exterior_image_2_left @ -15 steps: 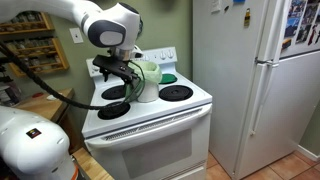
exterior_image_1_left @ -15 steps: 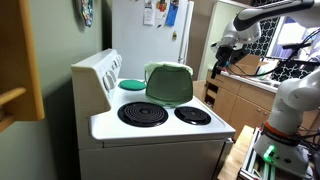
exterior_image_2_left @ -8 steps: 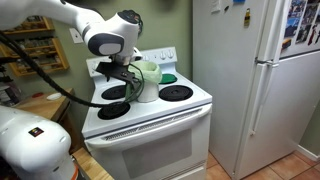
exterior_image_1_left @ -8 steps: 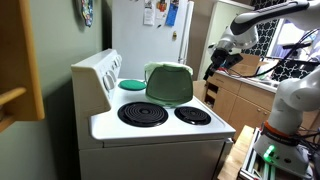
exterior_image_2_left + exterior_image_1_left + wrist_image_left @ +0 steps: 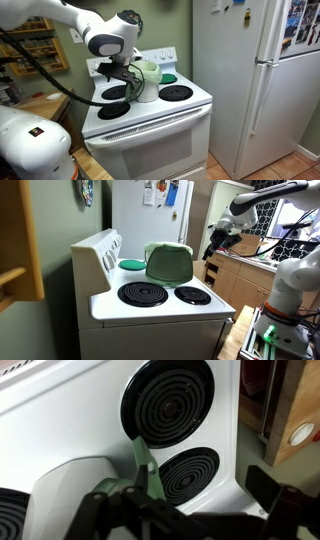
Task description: Close the green lid of the bin completely
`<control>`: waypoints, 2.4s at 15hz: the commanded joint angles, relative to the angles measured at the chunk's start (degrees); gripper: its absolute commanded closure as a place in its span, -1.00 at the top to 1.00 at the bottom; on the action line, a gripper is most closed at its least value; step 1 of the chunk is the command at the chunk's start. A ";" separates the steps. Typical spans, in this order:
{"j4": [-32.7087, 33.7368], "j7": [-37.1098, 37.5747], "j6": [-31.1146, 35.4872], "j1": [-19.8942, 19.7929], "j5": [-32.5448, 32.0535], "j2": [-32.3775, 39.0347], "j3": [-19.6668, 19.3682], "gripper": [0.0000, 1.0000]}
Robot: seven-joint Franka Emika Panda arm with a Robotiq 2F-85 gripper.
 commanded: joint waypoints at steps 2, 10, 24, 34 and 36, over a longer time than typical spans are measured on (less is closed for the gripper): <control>-4.08 -1.51 10.21 0.66 2.34 -0.42 2.01 1.00; -5.29 -1.25 22.77 6.75 5.20 3.22 2.57 1.00; -5.20 -3.31 27.50 8.89 5.16 7.17 2.05 1.00; -5.16 -6.08 29.24 10.18 6.93 8.95 1.94 -0.10; -5.15 -6.47 29.06 9.95 6.92 9.07 2.10 -0.38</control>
